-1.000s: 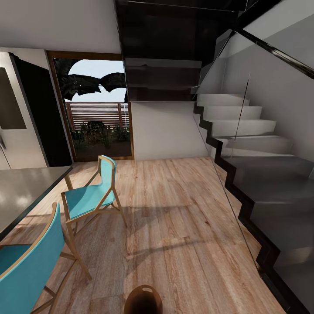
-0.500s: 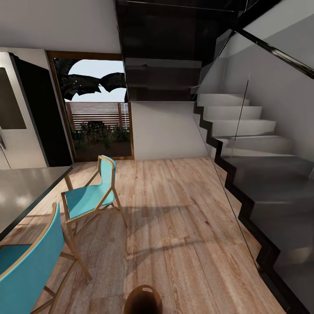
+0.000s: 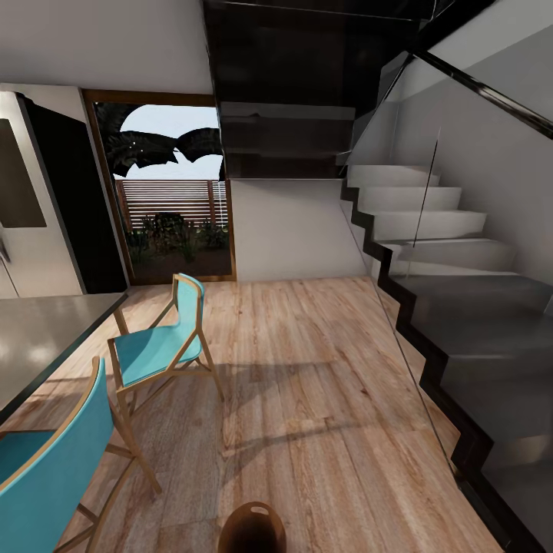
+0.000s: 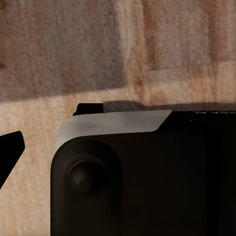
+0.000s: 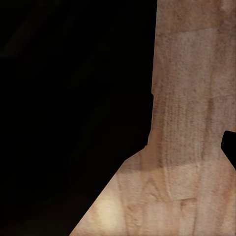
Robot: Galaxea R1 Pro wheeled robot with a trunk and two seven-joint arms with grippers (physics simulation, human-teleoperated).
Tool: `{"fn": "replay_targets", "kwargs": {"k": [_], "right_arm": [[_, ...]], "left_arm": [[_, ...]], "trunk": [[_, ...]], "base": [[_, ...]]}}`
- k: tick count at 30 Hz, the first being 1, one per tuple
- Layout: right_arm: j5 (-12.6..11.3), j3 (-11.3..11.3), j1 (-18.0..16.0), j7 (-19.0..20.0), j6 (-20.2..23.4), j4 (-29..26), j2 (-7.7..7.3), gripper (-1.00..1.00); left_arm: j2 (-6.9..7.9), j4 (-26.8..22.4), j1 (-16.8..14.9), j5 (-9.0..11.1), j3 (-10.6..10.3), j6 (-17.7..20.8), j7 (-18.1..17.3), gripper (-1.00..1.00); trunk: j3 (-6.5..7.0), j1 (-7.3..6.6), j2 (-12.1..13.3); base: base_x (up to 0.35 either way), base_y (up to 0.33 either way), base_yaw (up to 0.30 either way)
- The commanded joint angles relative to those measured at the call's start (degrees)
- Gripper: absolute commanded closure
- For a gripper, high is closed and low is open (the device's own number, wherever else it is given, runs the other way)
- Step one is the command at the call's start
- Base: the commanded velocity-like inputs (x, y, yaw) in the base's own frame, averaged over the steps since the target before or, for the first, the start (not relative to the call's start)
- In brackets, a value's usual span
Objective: Put the three can of soda from the living room inside the tash can in the kitchen.
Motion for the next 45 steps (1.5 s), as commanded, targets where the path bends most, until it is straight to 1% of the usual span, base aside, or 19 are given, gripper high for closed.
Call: {"fn": "replay_targets", "kwargs": {"k": [1,45], "right_arm": [[0.00,0.00,0.00,0.00,0.00,0.00,0.00,-1.00],[0.00,0.00,0.00,0.00,0.00,0.00,0.00,-1.00]], "left_arm": [[0.00,0.00,0.00,0.00,0.00,0.00,0.00,-1.00],[0.00,0.00,0.00,0.00,0.00,0.00,0.00,-1.00]], "trunk": [[0.00,0.00,0.00],[0.00,0.00,0.00]], "base": [[0.000,0.000,0.000],[0.000,0.000,0.000]]}}
